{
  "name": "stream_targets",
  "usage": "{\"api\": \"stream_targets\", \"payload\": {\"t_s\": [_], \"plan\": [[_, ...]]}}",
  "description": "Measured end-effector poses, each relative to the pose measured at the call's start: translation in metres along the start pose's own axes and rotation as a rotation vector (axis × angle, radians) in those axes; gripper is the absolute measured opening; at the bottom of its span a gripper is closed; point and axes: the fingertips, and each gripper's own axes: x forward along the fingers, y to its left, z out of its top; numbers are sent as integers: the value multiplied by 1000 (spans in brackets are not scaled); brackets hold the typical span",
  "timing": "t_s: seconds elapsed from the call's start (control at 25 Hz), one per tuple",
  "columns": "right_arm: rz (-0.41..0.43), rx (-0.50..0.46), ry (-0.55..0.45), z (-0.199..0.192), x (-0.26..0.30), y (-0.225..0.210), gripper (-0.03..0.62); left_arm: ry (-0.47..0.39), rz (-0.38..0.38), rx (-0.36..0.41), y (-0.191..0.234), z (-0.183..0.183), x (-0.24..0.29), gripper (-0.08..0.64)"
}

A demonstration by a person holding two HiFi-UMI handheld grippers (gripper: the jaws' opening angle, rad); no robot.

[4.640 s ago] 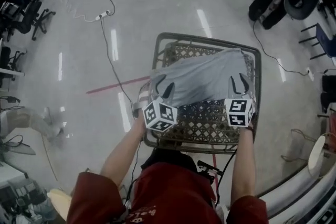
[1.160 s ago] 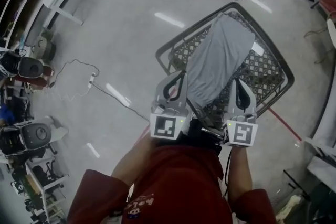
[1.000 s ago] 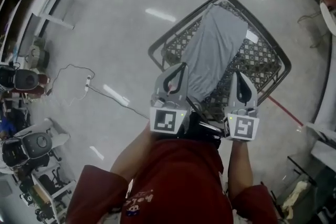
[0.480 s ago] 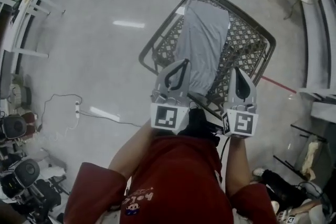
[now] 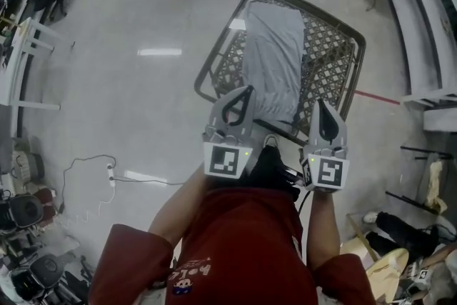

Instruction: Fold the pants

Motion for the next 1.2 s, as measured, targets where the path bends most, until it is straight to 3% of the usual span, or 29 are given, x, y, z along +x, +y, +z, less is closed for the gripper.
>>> {"api": "stream_targets", "payload": {"t_s": [0.24,0.48,0.56,0.68,0.92,1.2], "plan": [[13,-40,41,-12,-9,14,2,42,-52,27,-10,-19,-12,6],[85,-119,121,-51,6,26,2,192,-104,95,-27,-68,-11,6],[133,-188,186,-76,12,32,2,262,-155,144,-37,-90,-11,8],[226,-282,299,-114,18,41,5,362,-272,225,-55,-124,-10,76],[393,-388,498,-180,15,50,134,530,-506,341,-92,-190,-13,235],[619,-511,690,-257,9,62,222,703,-686,407,-116,-255,-20,328]]}}
